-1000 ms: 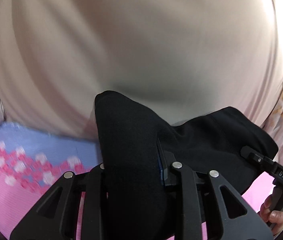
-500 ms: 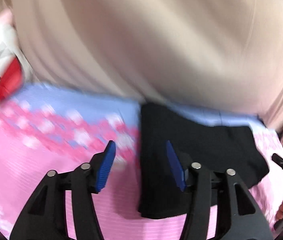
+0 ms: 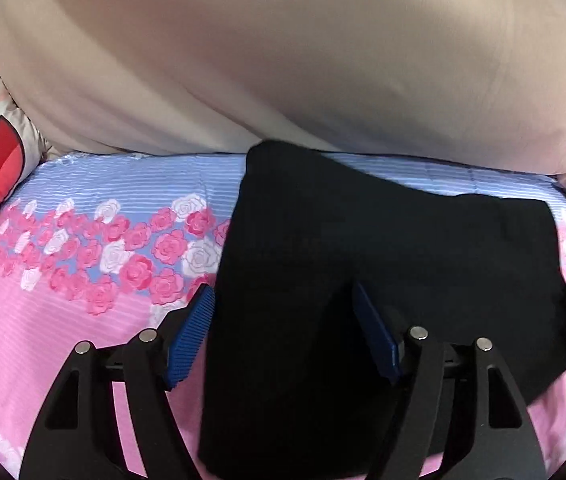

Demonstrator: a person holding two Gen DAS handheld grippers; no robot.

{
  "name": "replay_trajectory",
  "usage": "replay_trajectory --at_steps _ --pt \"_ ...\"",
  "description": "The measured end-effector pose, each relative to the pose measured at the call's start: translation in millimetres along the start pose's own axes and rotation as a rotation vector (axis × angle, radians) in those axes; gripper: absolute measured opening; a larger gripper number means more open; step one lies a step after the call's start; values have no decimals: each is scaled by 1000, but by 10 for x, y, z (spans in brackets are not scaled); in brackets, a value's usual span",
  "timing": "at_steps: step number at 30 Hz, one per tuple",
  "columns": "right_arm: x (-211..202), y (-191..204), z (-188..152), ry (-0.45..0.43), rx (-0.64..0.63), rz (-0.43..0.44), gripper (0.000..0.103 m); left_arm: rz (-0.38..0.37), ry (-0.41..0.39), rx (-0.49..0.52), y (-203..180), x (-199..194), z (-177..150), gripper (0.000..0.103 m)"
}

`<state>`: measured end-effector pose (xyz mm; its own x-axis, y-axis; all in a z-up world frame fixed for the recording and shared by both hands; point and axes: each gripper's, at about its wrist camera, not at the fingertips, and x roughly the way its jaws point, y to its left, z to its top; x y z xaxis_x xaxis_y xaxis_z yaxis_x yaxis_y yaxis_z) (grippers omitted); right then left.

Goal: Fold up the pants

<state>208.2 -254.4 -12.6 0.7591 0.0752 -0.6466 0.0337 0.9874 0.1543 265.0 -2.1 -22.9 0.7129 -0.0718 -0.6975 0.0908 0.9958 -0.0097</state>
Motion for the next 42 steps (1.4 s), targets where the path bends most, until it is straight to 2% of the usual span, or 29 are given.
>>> replay_trajectory --at_steps 3,5,6,7,9,12,14,19,25,27,29,33,36,38,40,42 --pt "-256 97 -82 -36 -39 -6 13 4 -18 -34 77 -200 -1 68" --pt "-83 76 -221 43 -49 -40 13 27 -17 -24 73 -298 -55 68" --pt "15 11 -259 64 -38 -47 13 38 -8 -13 59 -330 -97 68" --pt "-15 -18 -289 47 -19 -40 12 50 5 -6 47 -353 -140 68" --pt "-205 3 -271 40 3 -36 15 60 4 1 65 -395 -164 68" --pt "-627 126 -296 -27 8 8 15 73 -29 10 85 -648 -251 68" --pt "-872 218 -368 -56 -2 6 15 63 -38 14 99 -793 -297 68" --pt "-1196 301 -540 -75 -1 15 15 72 -59 28 104 -1175 -489 69" --pt "-1471 286 -900 -77 19 -9 18 90 -55 16 155 -1474 -814 75" --pt "-1563 282 -1030 -71 33 -10 19 85 -43 3 180 -1538 -932 84" --pt "-1641 269 -1168 -73 43 -31 21 74 -45 -16 203 -1621 -1066 86" --pt "-1725 216 -1455 -109 62 -109 39 121 -89 -18 196 -1709 -1404 95" --pt "-1732 196 -1657 -108 66 -179 41 124 -95 -16 187 -1636 -1624 95" --pt "-1721 200 -1746 -95 69 -191 45 126 -80 -9 181 -1567 -1729 95" --pt "-1766 213 -1780 -108 76 -195 54 126 -77 1 170 -1512 -1814 95" --pt "-1792 251 -1798 -128 61 -221 58 106 -57 -2 179 -1489 -1830 95"
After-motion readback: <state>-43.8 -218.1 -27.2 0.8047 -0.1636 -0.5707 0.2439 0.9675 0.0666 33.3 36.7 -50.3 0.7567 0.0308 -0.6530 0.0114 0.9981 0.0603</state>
